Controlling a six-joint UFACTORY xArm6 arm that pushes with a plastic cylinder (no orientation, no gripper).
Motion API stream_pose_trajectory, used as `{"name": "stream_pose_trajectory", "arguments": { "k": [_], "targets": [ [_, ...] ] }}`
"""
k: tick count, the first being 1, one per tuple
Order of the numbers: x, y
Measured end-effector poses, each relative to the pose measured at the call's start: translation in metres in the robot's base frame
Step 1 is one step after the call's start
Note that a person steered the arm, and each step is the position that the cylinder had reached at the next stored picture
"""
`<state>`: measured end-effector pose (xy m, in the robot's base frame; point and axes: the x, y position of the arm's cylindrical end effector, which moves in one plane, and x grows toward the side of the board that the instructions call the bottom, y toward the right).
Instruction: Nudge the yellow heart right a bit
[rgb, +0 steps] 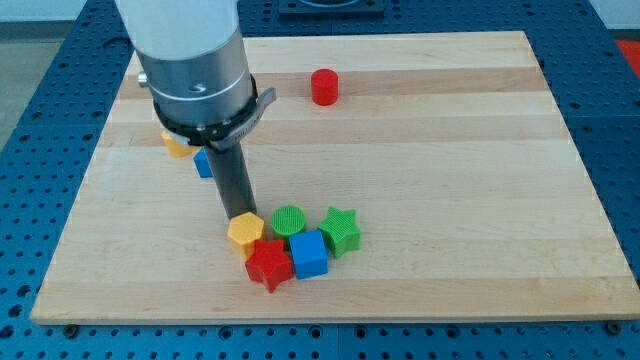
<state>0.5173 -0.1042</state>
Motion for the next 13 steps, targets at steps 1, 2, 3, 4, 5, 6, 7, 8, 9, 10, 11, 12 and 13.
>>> {"name": "stream_pose_trajectory", "arguments": {
  "k": [1, 2, 3, 4, 5, 6, 7, 8, 9, 10, 11, 12, 13],
  "targets": [
    [0.010, -0.010],
    [0.010, -0.012],
    [0.006, -0.013],
    [0.010, -0.017],
    [0.010, -0.027],
    [0.013, -0.031],
    [0.027, -0.033],
    [0.047, -0.033],
    [0.040, -0.049],
    [0.010, -0.069],
    [-0.021, -0.115],
    [-0.061, -0.147],
    [-0.101, -0.144]
  ]
}}
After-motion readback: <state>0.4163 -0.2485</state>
